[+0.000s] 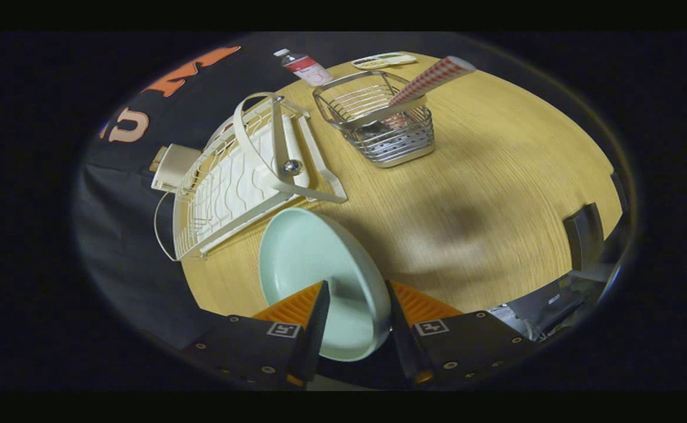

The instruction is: Take the plate from the dish rack, then take the spoon from the basket and place it into the plate.

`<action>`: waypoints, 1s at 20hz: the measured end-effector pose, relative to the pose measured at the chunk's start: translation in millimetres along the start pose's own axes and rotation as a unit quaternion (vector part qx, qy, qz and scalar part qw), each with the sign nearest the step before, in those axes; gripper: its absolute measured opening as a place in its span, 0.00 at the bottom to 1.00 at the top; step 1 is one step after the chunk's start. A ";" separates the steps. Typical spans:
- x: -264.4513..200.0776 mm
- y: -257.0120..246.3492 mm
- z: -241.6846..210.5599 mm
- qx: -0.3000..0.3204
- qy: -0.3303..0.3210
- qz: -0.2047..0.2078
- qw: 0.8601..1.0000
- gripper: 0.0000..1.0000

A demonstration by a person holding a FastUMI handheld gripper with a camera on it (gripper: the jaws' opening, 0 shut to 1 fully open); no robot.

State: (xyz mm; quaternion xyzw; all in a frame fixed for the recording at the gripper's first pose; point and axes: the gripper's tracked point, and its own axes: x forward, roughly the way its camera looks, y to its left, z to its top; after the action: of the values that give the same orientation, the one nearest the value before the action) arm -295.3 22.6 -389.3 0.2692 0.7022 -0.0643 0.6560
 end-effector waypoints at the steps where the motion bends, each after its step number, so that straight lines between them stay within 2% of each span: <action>1: -1.1 1.6 2.4 0.006 -0.006 0.007 1.000 0.60; 4: -7.5 9.0 22.4 0.017 -0.048 0.027 0.998 0.66; 7: -17.1 5.4 46.8 0.003 -0.108 0.021 0.994 0.73; 11: -32.9 -15.8 80.0 -0.018 -0.182 -0.009 0.983 0.74; 17: -58.5 -41.9 127.2 -0.010 -0.279 -0.036 0.960 0.74; 20: -64.6 -38.8 140.9 -0.021 -0.305 -0.030 0.952 0.74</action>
State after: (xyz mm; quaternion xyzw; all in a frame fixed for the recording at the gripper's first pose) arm -188.7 -91.8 -356.3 0.2017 0.4774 -0.1486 0.8422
